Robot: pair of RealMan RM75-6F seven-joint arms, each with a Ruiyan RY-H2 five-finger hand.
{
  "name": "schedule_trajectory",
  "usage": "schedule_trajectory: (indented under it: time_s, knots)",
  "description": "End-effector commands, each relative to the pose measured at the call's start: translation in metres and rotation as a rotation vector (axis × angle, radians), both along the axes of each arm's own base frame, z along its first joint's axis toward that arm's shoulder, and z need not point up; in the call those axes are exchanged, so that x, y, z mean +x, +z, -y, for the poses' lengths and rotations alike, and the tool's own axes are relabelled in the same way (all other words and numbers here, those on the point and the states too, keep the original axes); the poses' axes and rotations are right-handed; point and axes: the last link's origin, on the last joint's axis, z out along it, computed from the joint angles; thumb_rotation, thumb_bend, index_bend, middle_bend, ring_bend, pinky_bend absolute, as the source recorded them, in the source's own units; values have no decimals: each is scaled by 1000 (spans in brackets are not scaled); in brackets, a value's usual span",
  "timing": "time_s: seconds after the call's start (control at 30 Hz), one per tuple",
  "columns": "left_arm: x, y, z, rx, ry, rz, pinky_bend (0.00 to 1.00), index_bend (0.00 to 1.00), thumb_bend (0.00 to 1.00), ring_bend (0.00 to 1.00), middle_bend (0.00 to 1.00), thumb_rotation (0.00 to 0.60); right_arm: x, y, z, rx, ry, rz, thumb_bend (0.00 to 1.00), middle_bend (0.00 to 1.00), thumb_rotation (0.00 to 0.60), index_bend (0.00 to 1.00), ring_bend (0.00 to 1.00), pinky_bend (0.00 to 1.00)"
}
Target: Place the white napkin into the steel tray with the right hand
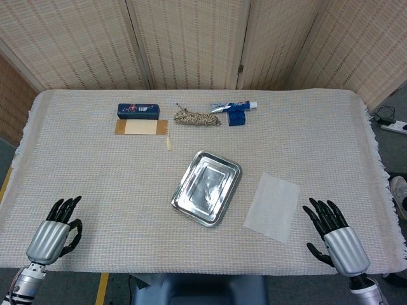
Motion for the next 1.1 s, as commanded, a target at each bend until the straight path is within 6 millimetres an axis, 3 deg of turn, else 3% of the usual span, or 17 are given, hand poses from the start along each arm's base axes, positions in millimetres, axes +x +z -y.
schedule_trajectory:
  time_s: [0.03,0.3,0.43,0.7,1.1]
  knots:
    - [-1,-1,-2,-9,3,1,0,0,484,0,0,600,-4,-3,3,9,-14,-17,311,0,600,0,0,0]
    - [2,-7,-8,-37,-3,30,0,0,485,0,0,600,-12,-6,9,17,-11,-61,310,0,600,10,0,0]
    - [-1,-8,-11,-44,7,40,0,0,484,0,0,600,-20,-12,24,13,58,-207,310,0,600,118,0,0]
    - [-5,-3,-9,-29,30,30,0,0,485,0,0,600,-38,-27,58,140,93,-310,310,0,600,266,0,0]
    - [-7,-1,-11,-25,40,39,0,0,484,0,0,600,-60,-46,80,193,74,-357,311,0,600,286,0,0]
